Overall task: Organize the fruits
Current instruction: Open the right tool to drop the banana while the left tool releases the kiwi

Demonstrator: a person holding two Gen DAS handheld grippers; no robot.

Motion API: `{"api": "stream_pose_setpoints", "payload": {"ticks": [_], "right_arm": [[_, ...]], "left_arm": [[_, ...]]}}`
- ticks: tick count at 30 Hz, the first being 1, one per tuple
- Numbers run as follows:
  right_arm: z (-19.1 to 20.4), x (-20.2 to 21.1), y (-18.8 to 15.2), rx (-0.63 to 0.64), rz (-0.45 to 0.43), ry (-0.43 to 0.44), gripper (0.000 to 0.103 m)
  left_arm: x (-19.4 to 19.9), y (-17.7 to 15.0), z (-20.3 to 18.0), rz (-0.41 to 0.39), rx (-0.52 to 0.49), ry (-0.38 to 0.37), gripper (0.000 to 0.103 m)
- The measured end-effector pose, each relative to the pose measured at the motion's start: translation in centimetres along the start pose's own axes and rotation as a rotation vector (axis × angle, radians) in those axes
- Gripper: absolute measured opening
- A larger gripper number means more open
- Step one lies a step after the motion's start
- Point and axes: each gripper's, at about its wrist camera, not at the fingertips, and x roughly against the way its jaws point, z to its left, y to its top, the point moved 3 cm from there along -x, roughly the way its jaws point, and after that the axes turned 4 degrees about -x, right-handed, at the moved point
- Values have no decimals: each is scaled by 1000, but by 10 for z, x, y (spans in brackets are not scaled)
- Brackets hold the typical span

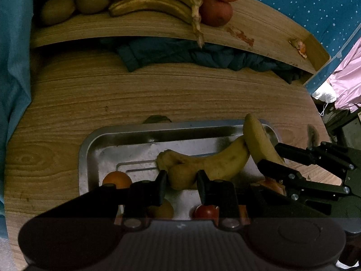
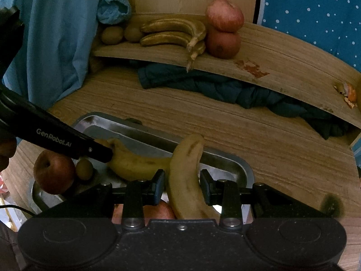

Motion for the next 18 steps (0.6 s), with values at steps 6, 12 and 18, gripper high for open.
{"api": "stream_pose_setpoints", "payload": {"ticks": [6, 12, 18], "right_arm": [[1, 0, 0, -2, 1, 0, 38], [1, 0, 0, -2, 0, -1, 39], [0, -2, -1, -5, 0, -5, 44]], "left_arm": [[-1, -1, -1, 6, 6, 6, 32], [-1, -2, -1, 5, 9, 8, 32], [0, -2, 0, 5, 9, 11, 41]]}}
